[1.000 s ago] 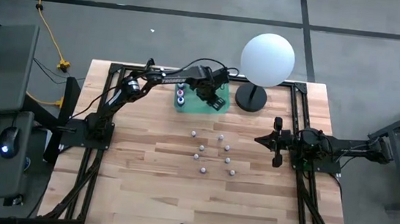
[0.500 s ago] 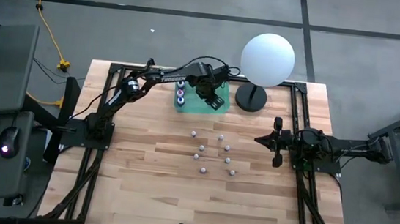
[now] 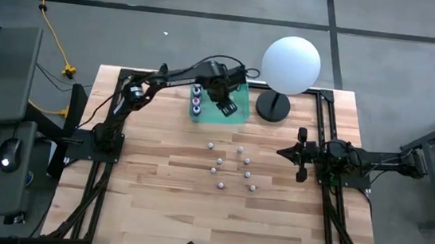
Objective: Pick & Place food coloring
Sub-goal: Put the small red food coloring bottle into the green bin
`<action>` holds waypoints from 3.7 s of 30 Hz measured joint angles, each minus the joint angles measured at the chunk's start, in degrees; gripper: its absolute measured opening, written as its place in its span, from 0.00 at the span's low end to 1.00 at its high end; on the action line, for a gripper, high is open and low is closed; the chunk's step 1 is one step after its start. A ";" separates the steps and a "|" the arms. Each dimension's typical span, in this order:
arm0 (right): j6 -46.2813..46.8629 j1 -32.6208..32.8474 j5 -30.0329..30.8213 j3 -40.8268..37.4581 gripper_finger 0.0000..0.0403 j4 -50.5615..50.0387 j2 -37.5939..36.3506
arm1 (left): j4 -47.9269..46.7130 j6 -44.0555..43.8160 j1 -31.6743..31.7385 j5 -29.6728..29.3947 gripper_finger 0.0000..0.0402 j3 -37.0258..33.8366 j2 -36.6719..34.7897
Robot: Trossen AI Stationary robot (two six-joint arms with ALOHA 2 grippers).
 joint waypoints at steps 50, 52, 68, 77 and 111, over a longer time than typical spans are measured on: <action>-0.01 0.00 -0.04 -0.01 0.00 -0.06 -0.05 | 20.99 -13.54 -30.46 -16.49 0.00 -0.04 -28.46; 0.00 0.02 0.00 -0.01 0.00 0.00 0.02 | 21.91 -14.87 -32.07 -16.85 0.00 -0.11 -26.92; -0.01 0.02 -0.02 0.02 0.00 0.00 -0.02 | 41.77 -20.47 -38.23 -4.94 0.00 -0.06 -11.80; -0.01 0.00 0.00 0.00 0.00 0.00 0.00 | 29.86 -23.92 -37.83 12.13 0.00 -0.02 -10.80; 0.01 0.00 0.00 0.02 0.00 0.06 0.02 | -8.35 -18.08 -37.13 -3.29 0.00 -0.11 1.04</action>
